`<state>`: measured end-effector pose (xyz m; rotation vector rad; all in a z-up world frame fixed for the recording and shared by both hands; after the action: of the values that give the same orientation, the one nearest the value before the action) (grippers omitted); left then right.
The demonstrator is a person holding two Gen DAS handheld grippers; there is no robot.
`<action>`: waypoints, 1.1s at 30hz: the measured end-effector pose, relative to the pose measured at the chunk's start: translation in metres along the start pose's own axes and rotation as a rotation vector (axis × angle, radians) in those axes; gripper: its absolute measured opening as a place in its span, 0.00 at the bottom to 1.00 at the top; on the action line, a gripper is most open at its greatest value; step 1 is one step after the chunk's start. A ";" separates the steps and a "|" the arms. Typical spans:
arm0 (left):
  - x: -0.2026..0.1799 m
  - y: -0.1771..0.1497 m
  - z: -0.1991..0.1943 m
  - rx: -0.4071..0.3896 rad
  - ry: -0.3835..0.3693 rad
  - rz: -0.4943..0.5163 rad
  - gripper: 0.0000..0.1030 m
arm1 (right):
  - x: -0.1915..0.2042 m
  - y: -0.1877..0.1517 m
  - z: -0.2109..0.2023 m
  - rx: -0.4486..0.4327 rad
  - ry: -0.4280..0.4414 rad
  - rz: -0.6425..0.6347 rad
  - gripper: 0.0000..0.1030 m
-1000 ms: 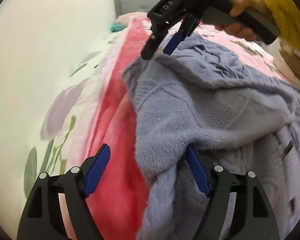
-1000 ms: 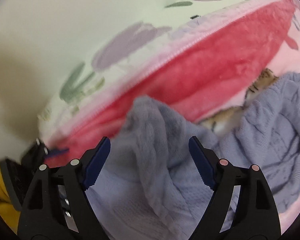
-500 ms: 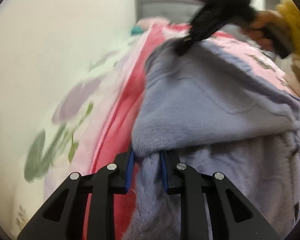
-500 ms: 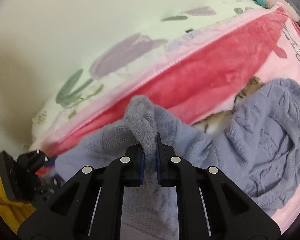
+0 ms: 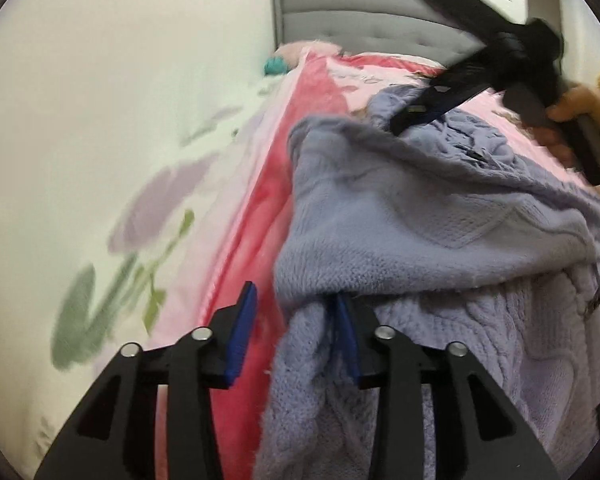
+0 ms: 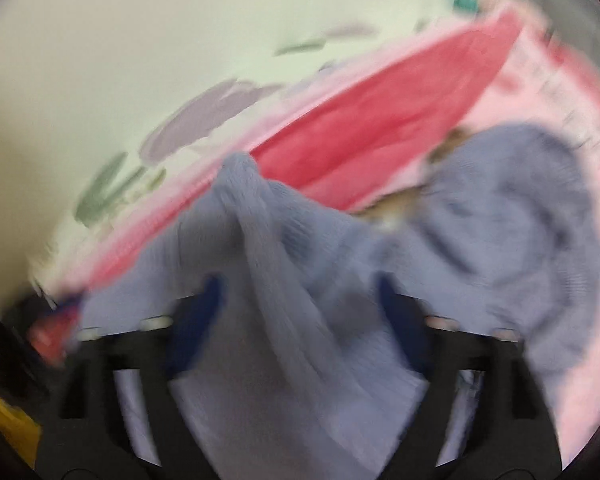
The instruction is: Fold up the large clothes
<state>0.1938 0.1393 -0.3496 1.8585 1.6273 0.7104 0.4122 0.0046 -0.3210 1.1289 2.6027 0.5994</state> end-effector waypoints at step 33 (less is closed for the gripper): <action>-0.047 0.030 -0.037 0.011 0.004 -0.078 0.69 | -0.116 -0.313 -0.130 -0.083 -0.265 1.009 0.73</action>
<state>0.1823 0.0924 -0.3035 1.7920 1.6992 0.6732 0.2411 -0.3097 -0.3427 2.2766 1.6295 0.6449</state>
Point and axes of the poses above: each gripper's, at about its wrist camera, not at the fingertips, and z roughly the way its jaws point, x to its left, y to its top, the point moved 1 cm from there along z, roughly the way its jaws point, and after that the axes turned 7 degrees about -y, right-handed, at the moved point
